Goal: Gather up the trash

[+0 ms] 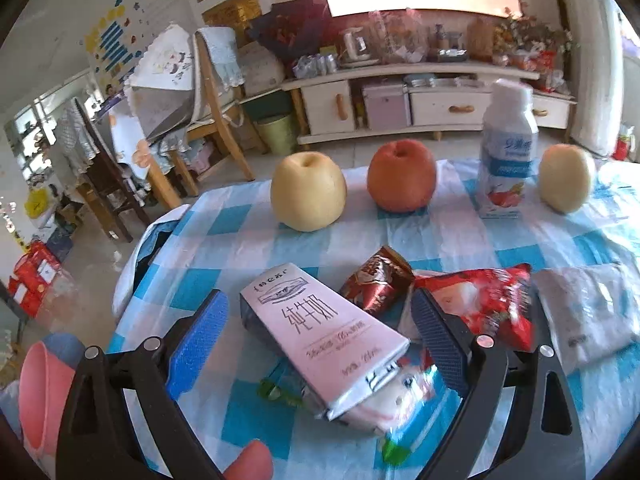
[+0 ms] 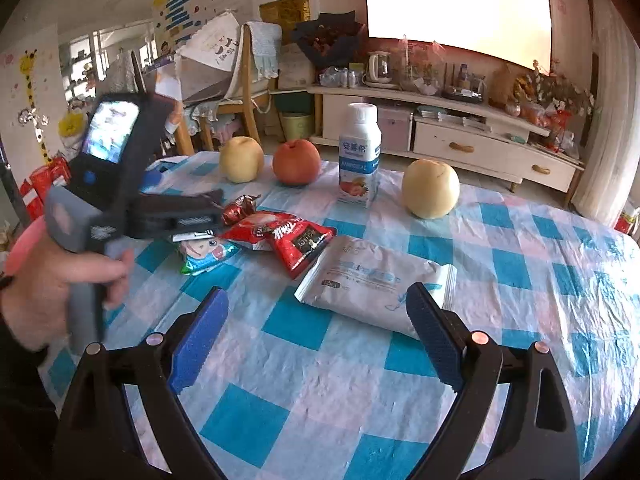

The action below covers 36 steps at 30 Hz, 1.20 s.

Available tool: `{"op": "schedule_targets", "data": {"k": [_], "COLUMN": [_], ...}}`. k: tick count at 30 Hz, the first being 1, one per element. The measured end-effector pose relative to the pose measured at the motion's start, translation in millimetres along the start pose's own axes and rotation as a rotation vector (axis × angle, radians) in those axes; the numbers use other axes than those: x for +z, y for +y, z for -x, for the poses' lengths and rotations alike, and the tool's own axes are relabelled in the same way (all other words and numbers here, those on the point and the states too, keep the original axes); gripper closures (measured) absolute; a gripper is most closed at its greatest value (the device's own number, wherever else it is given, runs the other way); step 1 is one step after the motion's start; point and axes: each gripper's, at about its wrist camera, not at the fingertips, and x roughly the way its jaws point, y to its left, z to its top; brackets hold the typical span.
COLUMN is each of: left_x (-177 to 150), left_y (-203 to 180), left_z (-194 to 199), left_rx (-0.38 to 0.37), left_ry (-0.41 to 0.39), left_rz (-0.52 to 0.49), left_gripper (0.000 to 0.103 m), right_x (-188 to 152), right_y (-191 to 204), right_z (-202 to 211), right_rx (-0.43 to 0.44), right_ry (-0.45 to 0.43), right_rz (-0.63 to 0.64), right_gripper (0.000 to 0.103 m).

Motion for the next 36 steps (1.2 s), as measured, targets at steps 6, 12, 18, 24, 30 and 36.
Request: {"op": "schedule_targets", "data": {"k": [6,12,18,24,30,36], "left_x": [-7.6,-29.2,-39.7,-46.6,-53.7,-64.3], "left_y": [3.8,18.0,37.1,54.8,74.8,98.6], "left_z": [-22.1,-29.6,-25.6,-16.9,-4.8,10.2], "left_rx": [0.036,-0.016,-0.081,-0.086,-0.111,-0.149], "left_ry": [0.061,0.093,0.095,0.07,0.067,0.06], "left_rz": [0.027,0.074,0.105,0.088,0.083,0.105], "left_gripper": [0.01,0.013,0.043,0.043,0.043,0.043], "right_x": [1.0,0.9,1.3,2.3,4.2,5.5], "right_y": [-0.1,-0.7,-3.4,-8.6,-13.2,-19.2], "right_z": [-3.4,-7.7,-17.6,-32.2,-47.3,-62.6], "right_rx": [0.008,0.019,0.014,0.005,-0.01,-0.02], "right_ry": [0.021,0.04,0.061,0.085,0.104,0.125], "right_rz": [-0.009,-0.024,-0.035,-0.04,-0.024,-0.007], "right_gripper": [0.011,0.011,0.011,0.011,0.011,0.011]}}
